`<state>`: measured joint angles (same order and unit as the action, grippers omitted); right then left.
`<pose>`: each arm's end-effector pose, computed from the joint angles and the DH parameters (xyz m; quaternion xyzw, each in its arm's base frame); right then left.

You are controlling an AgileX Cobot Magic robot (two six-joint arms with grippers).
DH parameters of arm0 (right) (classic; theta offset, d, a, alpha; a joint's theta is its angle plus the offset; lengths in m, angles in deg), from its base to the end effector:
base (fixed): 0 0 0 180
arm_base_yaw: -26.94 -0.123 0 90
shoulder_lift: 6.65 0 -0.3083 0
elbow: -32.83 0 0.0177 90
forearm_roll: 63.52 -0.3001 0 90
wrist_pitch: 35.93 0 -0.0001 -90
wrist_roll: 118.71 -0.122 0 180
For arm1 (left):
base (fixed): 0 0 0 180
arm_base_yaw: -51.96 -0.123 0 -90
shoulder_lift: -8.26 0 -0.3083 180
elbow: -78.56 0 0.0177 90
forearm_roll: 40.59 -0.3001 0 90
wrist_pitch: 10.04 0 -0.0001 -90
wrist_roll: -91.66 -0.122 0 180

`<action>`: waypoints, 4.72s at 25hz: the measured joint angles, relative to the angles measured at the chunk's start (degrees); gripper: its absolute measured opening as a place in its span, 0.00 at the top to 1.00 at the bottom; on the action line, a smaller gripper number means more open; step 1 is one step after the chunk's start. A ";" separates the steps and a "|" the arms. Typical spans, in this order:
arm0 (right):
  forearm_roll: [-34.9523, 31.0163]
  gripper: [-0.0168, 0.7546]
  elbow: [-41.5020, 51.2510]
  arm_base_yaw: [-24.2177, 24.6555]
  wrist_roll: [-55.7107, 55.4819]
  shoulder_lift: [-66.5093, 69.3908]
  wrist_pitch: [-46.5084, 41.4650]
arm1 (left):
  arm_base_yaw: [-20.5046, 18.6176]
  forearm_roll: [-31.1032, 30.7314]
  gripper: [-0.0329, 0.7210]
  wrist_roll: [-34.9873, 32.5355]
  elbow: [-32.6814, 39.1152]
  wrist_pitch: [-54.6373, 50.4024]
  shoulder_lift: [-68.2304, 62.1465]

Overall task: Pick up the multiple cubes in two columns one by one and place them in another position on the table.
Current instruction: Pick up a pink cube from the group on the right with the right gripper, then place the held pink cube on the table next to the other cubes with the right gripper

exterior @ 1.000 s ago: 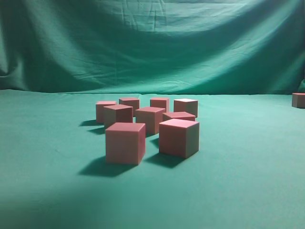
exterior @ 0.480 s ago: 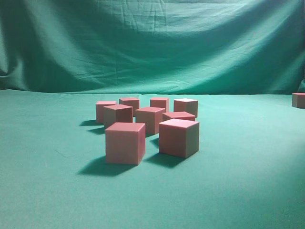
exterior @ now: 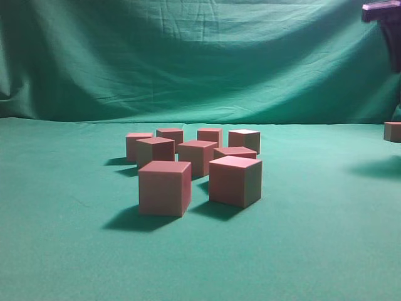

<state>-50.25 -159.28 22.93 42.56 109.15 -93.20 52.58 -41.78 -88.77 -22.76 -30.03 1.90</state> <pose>0.4708 0.0094 0.2340 0.0803 0.9774 -0.0717 0.1820 0.1088 -0.0003 0.1690 0.0129 0.7934 0.0077 0.6085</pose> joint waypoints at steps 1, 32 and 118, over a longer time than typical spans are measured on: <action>-0.88 0.27 -0.34 0.48 -0.12 1.53 1.14 | 0.00 0.00 0.96 0.00 0.00 0.00 0.00; -3.17 0.65 -15.58 3.35 3.92 20.91 4.95 | 0.00 0.00 0.96 0.00 0.00 0.00 0.00; -11.99 0.65 2.86 -52.88 7.12 8.36 2.19 | 0.00 0.00 0.96 0.00 0.00 0.00 0.00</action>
<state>-62.23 -156.42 -29.94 49.69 117.51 -91.01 52.58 -41.78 -88.77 -22.76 -30.03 1.90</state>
